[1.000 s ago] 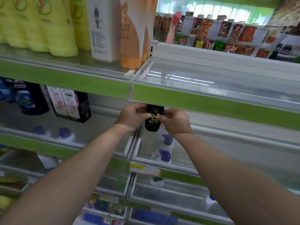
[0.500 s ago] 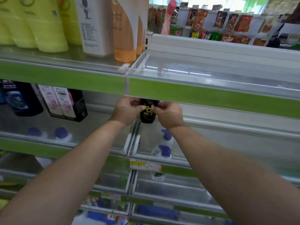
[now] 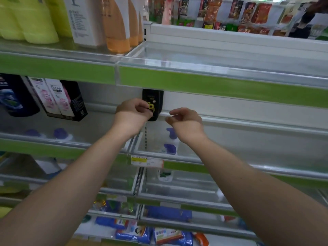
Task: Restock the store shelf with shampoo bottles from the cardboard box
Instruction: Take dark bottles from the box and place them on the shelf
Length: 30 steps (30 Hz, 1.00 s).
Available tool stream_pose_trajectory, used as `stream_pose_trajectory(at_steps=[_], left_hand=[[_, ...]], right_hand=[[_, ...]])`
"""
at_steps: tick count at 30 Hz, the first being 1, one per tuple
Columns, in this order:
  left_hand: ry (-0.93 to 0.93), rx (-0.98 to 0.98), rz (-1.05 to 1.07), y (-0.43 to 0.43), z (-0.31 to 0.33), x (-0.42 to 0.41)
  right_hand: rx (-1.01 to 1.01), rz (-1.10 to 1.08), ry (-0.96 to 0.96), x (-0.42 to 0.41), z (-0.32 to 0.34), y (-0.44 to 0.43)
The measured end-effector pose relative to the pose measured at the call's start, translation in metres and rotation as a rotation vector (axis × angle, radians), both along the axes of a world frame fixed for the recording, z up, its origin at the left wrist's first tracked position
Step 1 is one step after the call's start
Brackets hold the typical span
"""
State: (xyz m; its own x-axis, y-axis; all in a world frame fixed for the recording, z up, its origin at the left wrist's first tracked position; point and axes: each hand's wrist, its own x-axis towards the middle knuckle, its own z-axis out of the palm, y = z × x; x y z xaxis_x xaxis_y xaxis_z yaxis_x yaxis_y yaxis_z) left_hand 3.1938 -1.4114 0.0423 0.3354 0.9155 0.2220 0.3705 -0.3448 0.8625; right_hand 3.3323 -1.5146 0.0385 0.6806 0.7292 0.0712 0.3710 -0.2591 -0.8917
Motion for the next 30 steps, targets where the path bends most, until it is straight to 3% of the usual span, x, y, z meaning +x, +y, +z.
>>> stream_pose_trajectory(at_steps=[5, 10, 21, 30], left_hand=[[-0.017, 0.047, -0.137, -0.083, -0.002, -0.004], [-0.035, -0.021, -0.232, -0.183, -0.036, 0.003], [0.222, -0.339, -0.215, -0.382, -0.220, 0.061], [0.520, -0.449, -0.283, -0.436, -0.388, 0.084]], right_hand=[[0.105, 0.092, -0.016, -0.006, -0.009, -0.081], [0.058, 0.096, 0.041, 0.010, -0.052, -0.190], [-0.449, 0.107, 0.064, 0.102, -0.221, -0.408], [-0.753, 0.126, 0.087, 0.140, -0.381, -0.477]])
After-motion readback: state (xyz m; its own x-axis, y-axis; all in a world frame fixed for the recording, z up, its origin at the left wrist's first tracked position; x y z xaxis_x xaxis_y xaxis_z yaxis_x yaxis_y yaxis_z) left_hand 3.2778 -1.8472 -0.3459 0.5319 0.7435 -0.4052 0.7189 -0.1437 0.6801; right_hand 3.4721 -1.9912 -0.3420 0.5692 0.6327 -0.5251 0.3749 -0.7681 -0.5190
